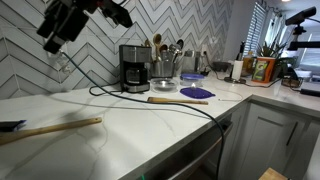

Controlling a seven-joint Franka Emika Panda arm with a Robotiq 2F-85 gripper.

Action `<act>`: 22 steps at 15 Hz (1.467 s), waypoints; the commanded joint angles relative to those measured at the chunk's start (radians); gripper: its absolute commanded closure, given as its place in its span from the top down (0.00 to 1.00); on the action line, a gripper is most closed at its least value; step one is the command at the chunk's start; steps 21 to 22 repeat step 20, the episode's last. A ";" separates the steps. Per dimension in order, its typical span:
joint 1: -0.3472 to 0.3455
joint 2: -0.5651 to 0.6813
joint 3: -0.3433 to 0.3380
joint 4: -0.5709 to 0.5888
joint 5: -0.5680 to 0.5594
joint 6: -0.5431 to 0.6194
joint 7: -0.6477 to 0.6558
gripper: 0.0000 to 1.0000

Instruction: Remove the blue packet from the silver plate in the lunchbox and put it on the left side of the counter

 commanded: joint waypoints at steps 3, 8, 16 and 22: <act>0.078 -0.184 -0.101 -0.106 -0.158 -0.190 0.358 1.00; 0.135 -0.173 -0.145 -0.077 -0.220 -0.207 0.473 1.00; 0.153 -0.162 -0.163 -0.075 -0.213 -0.206 0.468 1.00; 0.154 -0.161 -0.163 -0.075 -0.213 -0.206 0.468 1.00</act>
